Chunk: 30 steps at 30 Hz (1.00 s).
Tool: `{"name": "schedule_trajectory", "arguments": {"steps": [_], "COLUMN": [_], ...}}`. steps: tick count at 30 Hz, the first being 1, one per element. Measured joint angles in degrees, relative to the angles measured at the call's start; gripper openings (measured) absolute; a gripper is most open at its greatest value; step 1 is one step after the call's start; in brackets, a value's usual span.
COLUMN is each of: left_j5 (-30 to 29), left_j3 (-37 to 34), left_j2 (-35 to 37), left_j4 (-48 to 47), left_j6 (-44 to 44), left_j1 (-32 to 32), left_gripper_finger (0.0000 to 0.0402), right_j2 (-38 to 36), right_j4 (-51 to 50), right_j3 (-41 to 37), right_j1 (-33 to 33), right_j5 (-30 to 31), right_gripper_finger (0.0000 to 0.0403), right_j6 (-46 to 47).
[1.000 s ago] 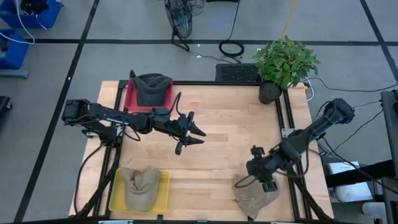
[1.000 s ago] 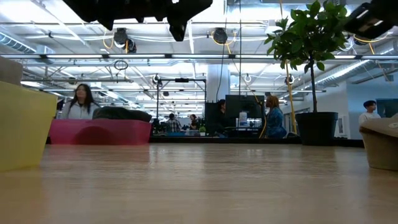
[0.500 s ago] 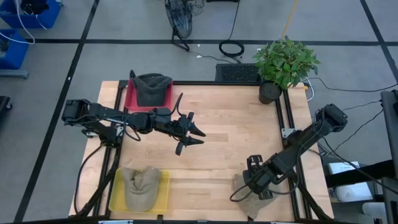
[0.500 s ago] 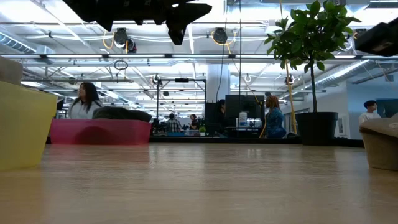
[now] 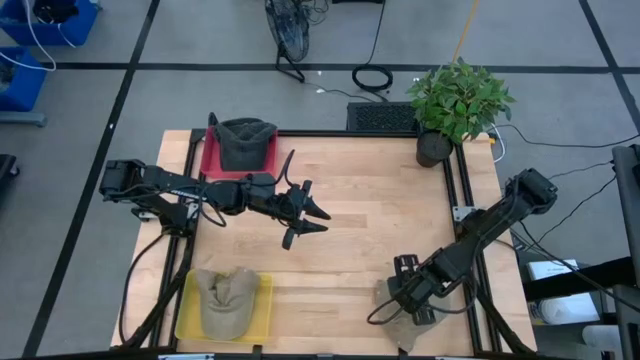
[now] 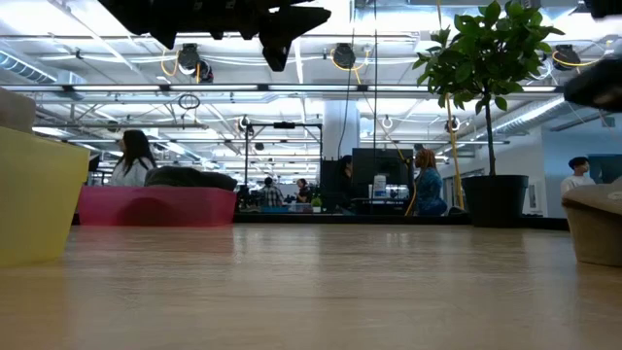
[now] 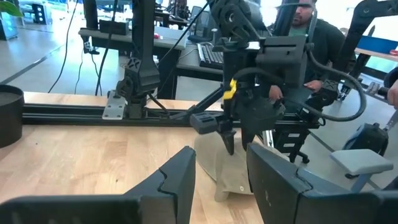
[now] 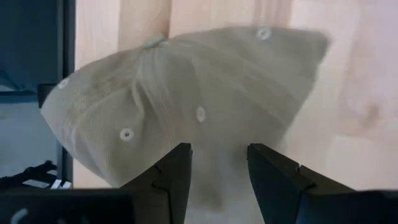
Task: Pick & Place hat
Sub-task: Put the brown cap into the yellow bin
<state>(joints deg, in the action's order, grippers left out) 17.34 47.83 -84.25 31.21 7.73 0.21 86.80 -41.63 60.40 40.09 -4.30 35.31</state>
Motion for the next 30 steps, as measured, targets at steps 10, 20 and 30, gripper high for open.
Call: {"name": "schedule_trajectory", "arguments": {"steps": [10,20,30], "left_j5": [0.0,0.0,0.0], "left_j3": [0.0,0.0,0.0], "left_j2": [0.0,0.0,0.0], "left_j4": [-0.3,-0.3,-0.7], "left_j6": [0.0,0.0,0.0], "left_j1": [0.0,0.0,0.0], "left_gripper_finger": [0.0147,0.0147,0.0147], "right_j2": [0.0,-2.9,-8.3], "right_j4": [1.5,1.7,1.7], "right_j3": [-5.4,-5.4,-5.5], "right_j1": [0.0,-1.8,-7.1], "right_j5": [-2.0,1.4,12.5], "right_gripper_finger": [0.0108,0.0005,0.0002], "right_j6": [2.9,3.8,14.3]}}
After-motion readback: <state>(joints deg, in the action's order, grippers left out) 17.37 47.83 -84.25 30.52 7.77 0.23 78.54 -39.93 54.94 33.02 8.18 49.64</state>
